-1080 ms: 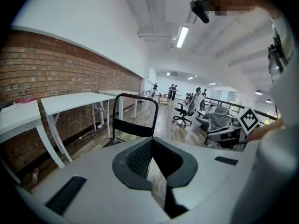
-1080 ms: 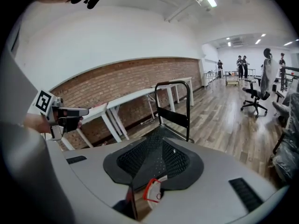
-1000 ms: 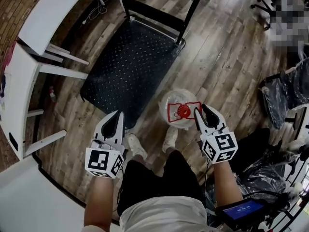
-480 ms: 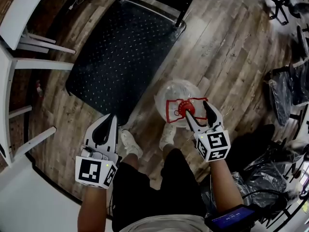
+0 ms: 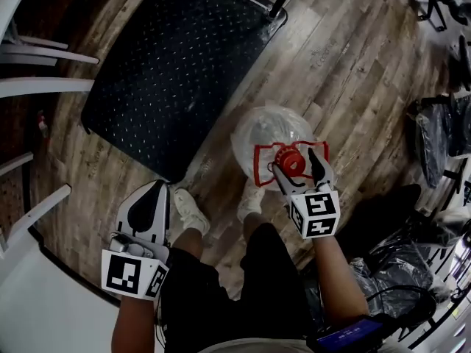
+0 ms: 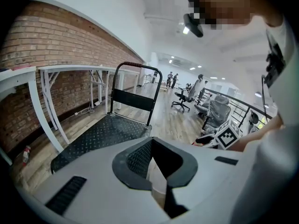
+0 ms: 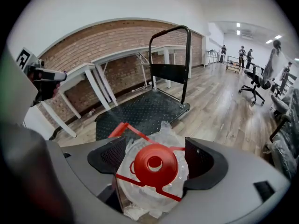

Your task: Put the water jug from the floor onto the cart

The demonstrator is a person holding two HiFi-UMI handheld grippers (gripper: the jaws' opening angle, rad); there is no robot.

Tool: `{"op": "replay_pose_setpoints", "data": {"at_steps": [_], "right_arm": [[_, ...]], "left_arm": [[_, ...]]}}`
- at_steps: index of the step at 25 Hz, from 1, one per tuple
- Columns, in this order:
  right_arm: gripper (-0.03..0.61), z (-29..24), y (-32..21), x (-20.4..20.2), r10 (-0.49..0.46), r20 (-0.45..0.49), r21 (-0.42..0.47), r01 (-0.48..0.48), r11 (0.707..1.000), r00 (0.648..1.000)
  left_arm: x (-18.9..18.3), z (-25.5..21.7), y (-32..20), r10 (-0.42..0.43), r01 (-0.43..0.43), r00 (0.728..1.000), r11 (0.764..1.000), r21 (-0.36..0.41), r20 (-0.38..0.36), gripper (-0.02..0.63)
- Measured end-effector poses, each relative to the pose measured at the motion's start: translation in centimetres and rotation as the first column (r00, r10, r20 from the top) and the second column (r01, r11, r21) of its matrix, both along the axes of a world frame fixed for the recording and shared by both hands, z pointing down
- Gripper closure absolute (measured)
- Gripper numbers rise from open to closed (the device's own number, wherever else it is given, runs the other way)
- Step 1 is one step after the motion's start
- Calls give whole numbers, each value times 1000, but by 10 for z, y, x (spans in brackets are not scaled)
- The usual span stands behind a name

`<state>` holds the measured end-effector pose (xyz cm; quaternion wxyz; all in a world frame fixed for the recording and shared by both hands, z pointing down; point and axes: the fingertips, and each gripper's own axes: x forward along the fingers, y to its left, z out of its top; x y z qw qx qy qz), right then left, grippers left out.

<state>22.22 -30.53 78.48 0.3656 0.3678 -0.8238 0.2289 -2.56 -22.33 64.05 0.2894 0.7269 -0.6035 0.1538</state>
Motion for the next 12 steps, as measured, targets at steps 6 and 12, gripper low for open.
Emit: {"op": "replay_pose_setpoints", "data": {"at_steps": [6,12], "right_arm": [[207,24,7,11,18,-46,-35,-19,999,999],[209,33,12,11,32,-63,-62,-36,997,997]], "left_arm": [[-7,15,7,-13,13,1000,1000,-21,-10,614],[-10,19,9,-13,13,1000,999,-31,-12,614]]}}
